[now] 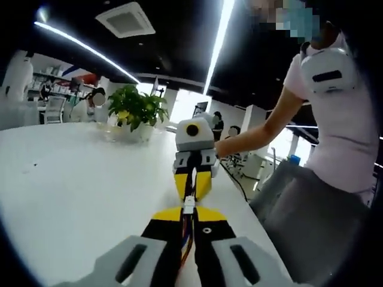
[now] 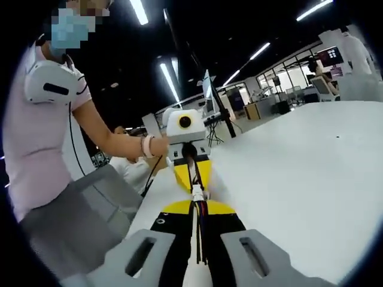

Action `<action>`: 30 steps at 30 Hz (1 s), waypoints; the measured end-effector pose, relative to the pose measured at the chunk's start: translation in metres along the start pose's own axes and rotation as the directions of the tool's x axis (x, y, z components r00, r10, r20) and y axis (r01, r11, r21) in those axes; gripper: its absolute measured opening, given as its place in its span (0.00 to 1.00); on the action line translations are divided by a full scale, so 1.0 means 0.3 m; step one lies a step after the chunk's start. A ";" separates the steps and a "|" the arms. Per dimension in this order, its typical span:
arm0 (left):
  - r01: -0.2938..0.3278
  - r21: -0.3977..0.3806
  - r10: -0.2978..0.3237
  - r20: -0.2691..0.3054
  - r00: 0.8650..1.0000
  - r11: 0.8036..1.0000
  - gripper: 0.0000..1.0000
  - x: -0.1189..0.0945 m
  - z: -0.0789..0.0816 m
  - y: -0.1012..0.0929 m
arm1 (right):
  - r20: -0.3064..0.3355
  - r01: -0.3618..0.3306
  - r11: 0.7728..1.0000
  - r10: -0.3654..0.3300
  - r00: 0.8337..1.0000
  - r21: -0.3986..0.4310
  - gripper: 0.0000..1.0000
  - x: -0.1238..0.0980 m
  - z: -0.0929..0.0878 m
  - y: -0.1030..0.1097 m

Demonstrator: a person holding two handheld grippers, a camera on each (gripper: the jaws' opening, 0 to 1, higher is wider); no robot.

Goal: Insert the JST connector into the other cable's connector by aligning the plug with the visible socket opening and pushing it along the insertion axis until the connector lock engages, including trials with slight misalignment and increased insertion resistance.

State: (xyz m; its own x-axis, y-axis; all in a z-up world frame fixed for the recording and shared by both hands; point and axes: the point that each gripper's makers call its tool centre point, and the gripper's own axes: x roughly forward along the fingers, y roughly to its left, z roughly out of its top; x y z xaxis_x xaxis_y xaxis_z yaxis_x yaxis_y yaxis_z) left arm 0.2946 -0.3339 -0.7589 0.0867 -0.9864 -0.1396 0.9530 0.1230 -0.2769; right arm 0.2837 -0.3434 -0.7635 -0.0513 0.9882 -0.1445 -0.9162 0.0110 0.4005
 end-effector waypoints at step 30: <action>-0.070 0.027 0.071 -0.022 0.997 0.997 0.00 0.019 -0.084 0.129 | -0.019 0.041 0.997 -0.042 0.999 -0.068 0.03 0.035 -0.067 -0.147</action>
State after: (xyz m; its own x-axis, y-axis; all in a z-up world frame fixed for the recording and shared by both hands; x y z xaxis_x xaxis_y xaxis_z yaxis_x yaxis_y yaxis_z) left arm 0.3248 -0.3320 -0.7943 0.1477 -0.9726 -0.1798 0.9521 0.1890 -0.2404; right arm 0.3156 -0.3367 -0.8011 -0.0199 0.9838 -0.1780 -0.9426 0.0410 0.3315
